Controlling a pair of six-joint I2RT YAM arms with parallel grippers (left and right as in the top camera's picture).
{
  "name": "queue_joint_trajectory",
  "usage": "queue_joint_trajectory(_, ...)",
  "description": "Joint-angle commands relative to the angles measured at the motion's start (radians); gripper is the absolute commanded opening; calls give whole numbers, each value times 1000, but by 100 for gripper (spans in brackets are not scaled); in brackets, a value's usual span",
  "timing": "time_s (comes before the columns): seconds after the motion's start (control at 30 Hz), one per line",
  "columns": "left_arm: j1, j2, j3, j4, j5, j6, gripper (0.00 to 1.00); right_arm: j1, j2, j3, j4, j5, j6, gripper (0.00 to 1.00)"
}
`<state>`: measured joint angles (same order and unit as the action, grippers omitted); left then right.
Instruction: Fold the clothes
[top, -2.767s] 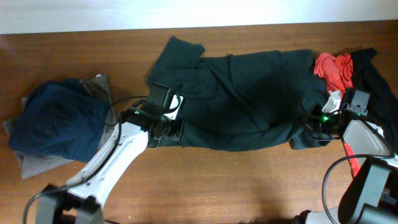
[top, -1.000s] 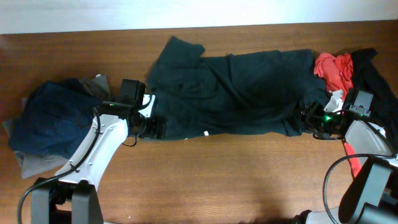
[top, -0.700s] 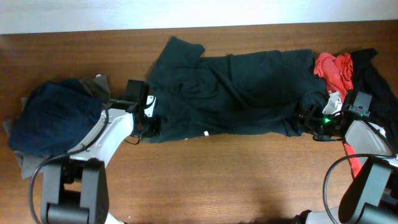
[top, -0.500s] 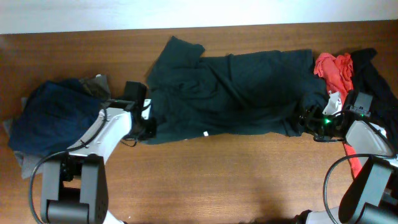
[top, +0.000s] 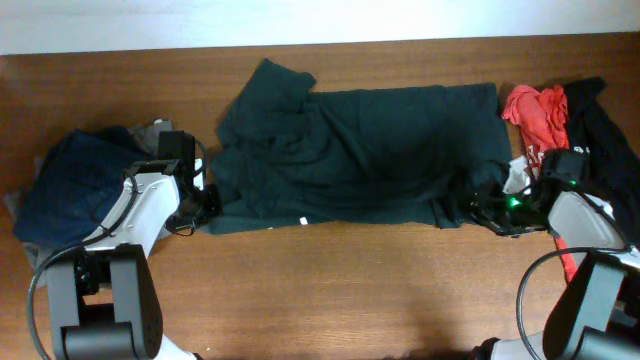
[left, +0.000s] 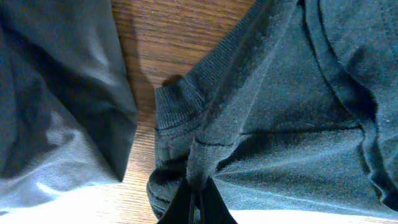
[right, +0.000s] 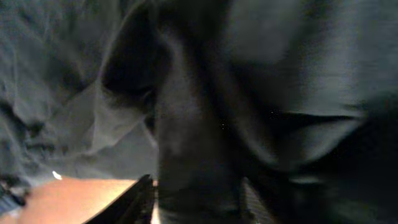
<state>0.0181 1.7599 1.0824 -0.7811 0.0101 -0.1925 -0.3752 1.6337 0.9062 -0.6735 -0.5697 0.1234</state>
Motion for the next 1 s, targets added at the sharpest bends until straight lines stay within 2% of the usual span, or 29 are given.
queue_joint_trajectory(0.0,3,-4,-6,2,-3,-16,0,37,5,7,-5,-10,-23,38)
queue_joint_trajectory(0.1,3,-4,-6,2,-3,-16,0,41,5,7,-4,32,-8,28)
queue_joint_trajectory(0.17,3,-4,-6,2,-3,-16,0,34,5,7,-6,114,27,18)
queue_joint_trajectory(0.2,3,-4,-6,2,-3,-16,0,26,5,7,-14,142,48,17)
queue_joint_trajectory(0.23,3,-4,-6,2,-3,-16,0,20,5,7,-18,137,49,19)
queue_joint_trajectory(0.27,3,-4,-6,1,-3,-16,0,12,5,9,-20,119,39,28)
queue_joint_trajectory(0.4,3,-4,-6,-2,-3,-16,0,-31,-12,32,-31,18,-67,51)
queue_joint_trajectory(0.6,3,-4,-6,-6,-3,-16,0,-149,-48,85,-154,-35,0,61)
queue_joint_trajectory(0.73,3,-4,-6,-6,-3,-16,0,-148,-45,68,-245,-94,1,61)
queue_joint_trajectory(0.97,3,-4,-6,-6,-3,-16,0,-106,-43,-16,-184,-98,200,63)
